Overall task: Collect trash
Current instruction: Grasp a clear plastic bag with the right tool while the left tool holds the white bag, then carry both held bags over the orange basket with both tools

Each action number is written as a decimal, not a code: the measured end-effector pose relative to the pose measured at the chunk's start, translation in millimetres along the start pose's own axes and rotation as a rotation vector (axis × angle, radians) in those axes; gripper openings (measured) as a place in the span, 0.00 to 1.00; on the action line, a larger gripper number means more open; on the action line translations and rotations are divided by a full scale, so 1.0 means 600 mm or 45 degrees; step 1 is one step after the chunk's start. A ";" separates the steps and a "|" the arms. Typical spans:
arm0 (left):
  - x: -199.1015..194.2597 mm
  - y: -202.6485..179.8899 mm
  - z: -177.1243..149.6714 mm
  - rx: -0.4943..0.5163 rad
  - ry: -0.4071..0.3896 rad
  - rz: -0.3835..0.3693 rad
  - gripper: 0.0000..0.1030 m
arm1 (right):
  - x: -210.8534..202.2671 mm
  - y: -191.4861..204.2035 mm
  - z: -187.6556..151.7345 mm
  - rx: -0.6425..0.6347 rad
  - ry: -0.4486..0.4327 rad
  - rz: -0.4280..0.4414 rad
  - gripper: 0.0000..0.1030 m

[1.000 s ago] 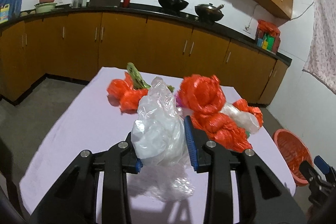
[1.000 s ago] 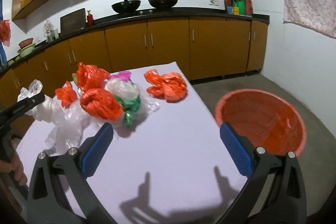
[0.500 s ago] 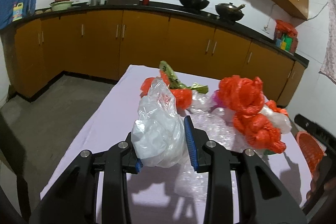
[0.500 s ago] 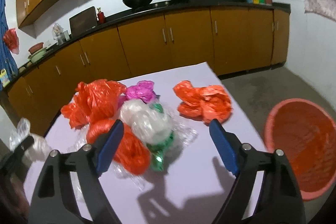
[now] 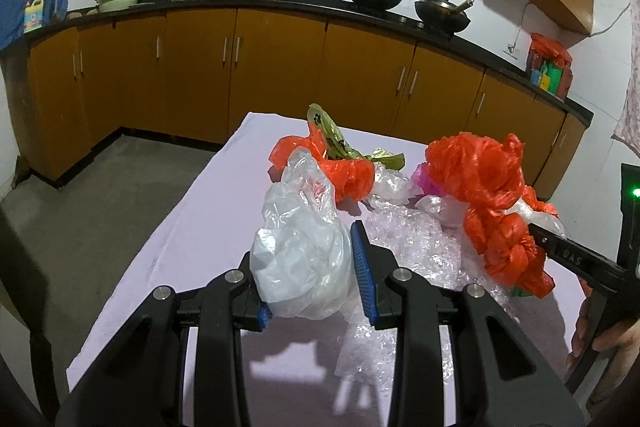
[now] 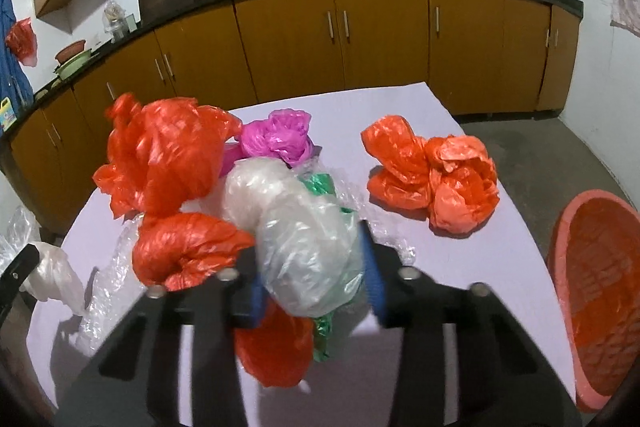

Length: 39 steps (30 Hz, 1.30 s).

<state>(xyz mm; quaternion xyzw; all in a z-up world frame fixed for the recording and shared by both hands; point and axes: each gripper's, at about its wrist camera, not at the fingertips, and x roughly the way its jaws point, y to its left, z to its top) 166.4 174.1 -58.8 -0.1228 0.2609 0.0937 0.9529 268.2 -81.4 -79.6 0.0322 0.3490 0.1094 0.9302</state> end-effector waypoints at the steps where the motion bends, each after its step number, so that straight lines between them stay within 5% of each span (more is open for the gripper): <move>1: 0.000 0.000 0.000 0.000 -0.001 0.000 0.33 | -0.004 -0.003 -0.001 0.009 -0.013 0.004 0.28; 14: -0.016 -0.024 0.004 0.015 -0.024 -0.047 0.33 | -0.092 -0.013 -0.008 -0.012 -0.163 -0.008 0.22; 39: -0.059 -0.184 -0.003 0.148 -0.050 -0.288 0.33 | -0.250 -0.169 -0.051 0.183 -0.329 -0.207 0.22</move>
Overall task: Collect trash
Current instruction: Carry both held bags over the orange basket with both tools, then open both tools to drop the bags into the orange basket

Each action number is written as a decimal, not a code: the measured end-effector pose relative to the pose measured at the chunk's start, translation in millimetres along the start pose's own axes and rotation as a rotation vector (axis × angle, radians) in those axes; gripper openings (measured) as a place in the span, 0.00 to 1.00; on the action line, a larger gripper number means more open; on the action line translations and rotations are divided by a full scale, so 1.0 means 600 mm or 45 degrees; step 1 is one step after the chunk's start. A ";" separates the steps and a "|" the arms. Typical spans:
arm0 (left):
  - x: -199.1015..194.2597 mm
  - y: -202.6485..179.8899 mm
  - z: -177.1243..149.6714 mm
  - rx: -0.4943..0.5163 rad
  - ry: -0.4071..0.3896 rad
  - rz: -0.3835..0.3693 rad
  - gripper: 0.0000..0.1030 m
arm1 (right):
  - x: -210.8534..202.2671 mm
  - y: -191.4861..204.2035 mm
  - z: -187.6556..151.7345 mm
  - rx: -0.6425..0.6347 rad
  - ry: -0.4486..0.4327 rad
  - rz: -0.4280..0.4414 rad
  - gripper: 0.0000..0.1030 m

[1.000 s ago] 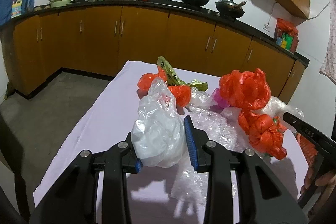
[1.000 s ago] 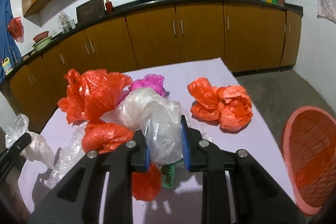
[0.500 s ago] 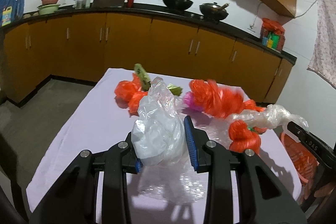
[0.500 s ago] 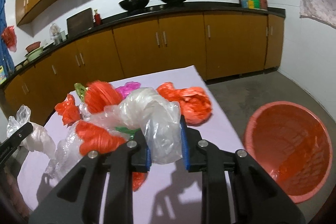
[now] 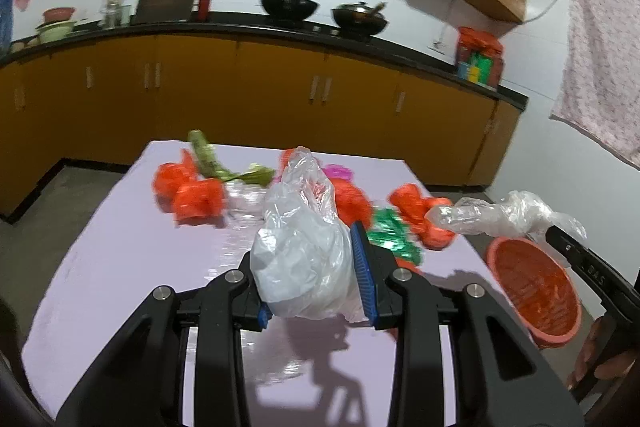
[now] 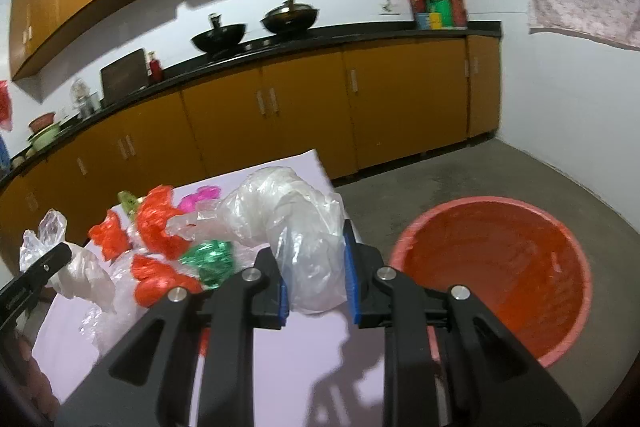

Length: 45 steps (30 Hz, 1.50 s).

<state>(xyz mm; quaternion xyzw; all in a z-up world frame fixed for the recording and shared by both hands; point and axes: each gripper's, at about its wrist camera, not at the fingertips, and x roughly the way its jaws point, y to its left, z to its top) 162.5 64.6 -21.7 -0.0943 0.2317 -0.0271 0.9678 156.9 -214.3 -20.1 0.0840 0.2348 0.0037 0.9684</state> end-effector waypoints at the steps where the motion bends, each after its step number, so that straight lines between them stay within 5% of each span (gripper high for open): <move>1: 0.002 -0.006 0.000 0.007 0.002 -0.011 0.33 | -0.003 -0.010 0.001 0.010 -0.006 -0.014 0.22; 21: 0.104 -0.266 -0.019 0.220 0.146 -0.380 0.33 | -0.042 -0.264 -0.011 0.269 -0.065 -0.399 0.22; 43: 0.196 -0.419 -0.071 0.366 0.315 -0.558 0.34 | -0.005 -0.375 -0.033 0.411 -0.044 -0.492 0.25; 45: 0.200 -0.422 -0.073 0.368 0.325 -0.569 0.45 | -0.002 -0.376 -0.033 0.412 -0.048 -0.483 0.26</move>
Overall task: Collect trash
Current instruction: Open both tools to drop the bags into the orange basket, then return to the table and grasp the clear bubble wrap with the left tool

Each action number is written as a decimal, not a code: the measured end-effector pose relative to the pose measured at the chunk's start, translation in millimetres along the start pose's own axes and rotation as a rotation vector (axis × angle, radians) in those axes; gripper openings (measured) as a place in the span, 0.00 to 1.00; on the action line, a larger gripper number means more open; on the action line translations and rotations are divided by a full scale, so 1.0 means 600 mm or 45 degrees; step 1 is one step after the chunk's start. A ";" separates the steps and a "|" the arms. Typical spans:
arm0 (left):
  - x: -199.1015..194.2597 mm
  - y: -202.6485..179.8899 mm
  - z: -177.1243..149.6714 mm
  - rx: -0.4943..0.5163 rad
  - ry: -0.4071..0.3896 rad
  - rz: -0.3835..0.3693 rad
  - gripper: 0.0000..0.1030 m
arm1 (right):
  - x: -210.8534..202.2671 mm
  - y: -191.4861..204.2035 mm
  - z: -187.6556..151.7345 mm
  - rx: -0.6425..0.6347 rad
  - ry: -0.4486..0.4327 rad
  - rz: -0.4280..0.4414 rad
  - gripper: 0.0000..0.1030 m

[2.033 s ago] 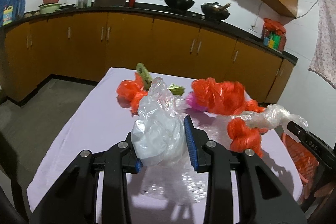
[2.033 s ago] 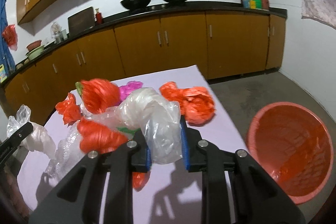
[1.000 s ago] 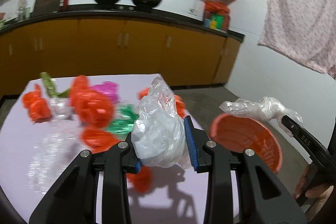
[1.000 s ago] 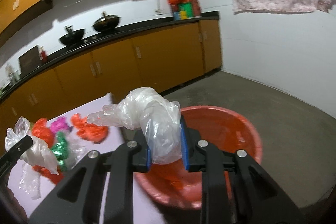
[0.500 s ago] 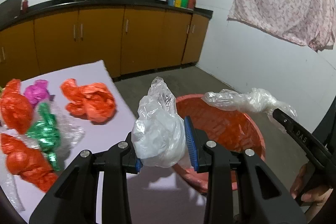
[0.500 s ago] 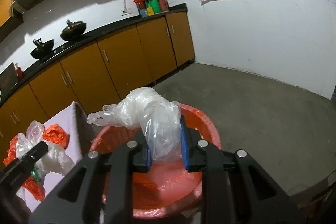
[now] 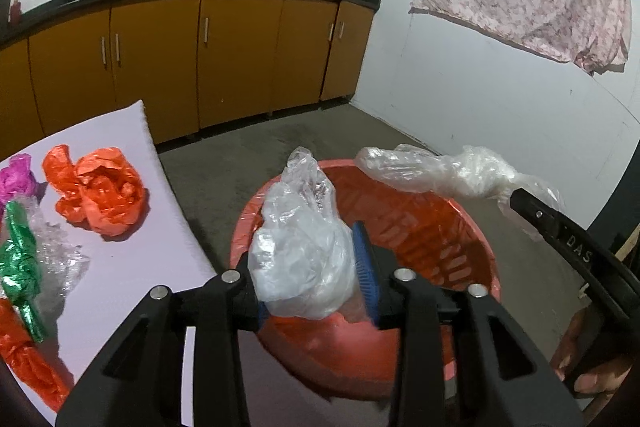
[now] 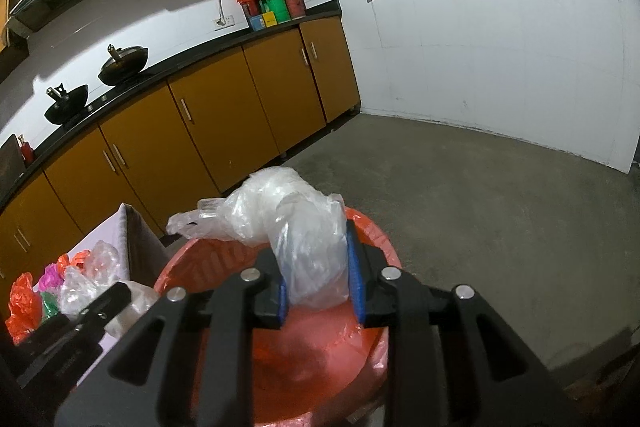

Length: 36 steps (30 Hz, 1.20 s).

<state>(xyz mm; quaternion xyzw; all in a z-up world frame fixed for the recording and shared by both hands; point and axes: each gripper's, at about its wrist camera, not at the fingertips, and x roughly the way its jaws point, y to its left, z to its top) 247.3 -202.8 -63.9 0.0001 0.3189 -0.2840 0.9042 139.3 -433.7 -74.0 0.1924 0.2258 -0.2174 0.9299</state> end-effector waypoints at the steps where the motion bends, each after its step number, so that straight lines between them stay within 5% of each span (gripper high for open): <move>1: 0.002 -0.001 -0.001 -0.002 0.000 0.002 0.53 | -0.001 -0.002 -0.003 0.000 0.000 0.002 0.32; 6: 0.000 0.012 -0.005 -0.025 0.006 0.009 0.61 | -0.004 -0.009 -0.010 0.007 0.003 0.001 0.48; 26: -0.150 0.113 -0.020 -0.176 -0.170 0.222 0.67 | -0.050 0.077 -0.025 -0.094 0.024 0.121 0.56; 32: -0.224 0.171 -0.047 -0.216 -0.246 0.376 0.79 | -0.070 0.130 -0.042 -0.163 0.050 0.212 0.64; 36: -0.273 0.240 -0.079 -0.244 -0.261 0.564 0.86 | -0.081 0.168 -0.062 -0.206 0.086 0.283 0.68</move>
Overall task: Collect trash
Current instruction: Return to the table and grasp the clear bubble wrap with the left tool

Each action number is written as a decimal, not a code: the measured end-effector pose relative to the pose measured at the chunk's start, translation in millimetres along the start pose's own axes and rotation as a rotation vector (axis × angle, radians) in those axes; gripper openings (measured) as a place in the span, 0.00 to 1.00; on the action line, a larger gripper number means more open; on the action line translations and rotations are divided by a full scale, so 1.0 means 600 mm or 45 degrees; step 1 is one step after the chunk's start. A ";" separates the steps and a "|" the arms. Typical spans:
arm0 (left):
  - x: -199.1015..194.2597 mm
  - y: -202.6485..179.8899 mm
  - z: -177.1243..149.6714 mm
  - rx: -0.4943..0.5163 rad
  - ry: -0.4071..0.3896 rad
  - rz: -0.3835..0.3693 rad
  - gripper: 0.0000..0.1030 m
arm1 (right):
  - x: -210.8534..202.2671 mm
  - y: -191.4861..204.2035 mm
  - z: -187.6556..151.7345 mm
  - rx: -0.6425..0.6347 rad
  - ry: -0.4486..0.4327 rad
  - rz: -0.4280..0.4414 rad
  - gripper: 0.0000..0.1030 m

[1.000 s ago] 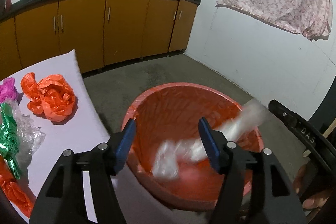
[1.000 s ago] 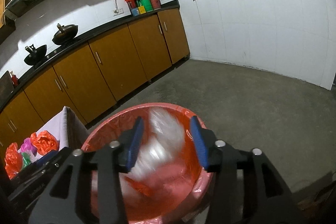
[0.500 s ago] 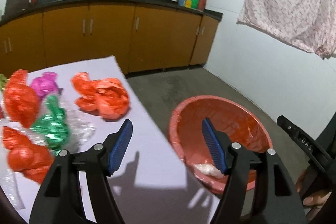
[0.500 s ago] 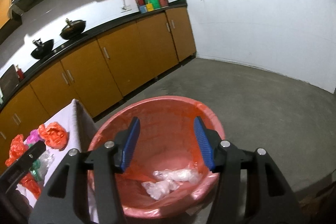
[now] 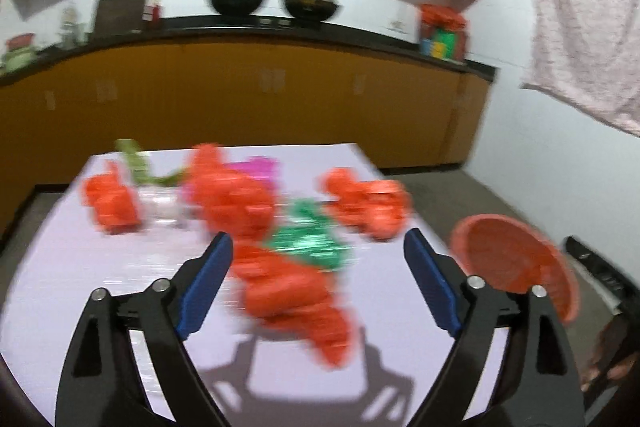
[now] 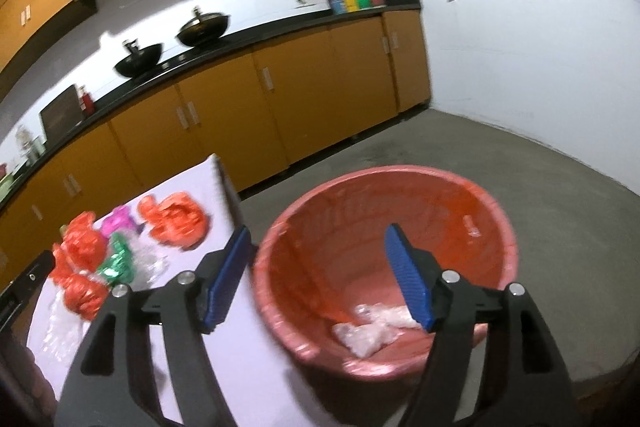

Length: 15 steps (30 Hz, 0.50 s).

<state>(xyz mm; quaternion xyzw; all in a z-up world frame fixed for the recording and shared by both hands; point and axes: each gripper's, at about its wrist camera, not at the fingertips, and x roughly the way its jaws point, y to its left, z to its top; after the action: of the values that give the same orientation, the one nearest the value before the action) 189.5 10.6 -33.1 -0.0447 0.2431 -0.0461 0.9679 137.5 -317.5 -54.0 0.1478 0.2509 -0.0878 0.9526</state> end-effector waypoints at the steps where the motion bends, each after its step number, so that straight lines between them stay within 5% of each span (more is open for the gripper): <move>1: -0.002 0.017 -0.004 -0.003 0.005 0.037 0.87 | 0.001 0.010 -0.003 -0.009 0.008 0.017 0.70; 7: 0.014 0.149 -0.027 -0.101 0.119 0.224 0.90 | 0.007 0.092 -0.034 -0.063 0.074 0.178 0.76; 15: 0.052 0.191 -0.053 -0.128 0.249 0.210 0.91 | 0.015 0.203 -0.071 -0.195 0.160 0.350 0.78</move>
<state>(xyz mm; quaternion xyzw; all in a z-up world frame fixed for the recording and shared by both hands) 209.6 118.5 -88.3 -0.0683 0.3411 0.0416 0.9366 155.0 -190.0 -65.0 0.1129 0.2935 0.0721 0.9465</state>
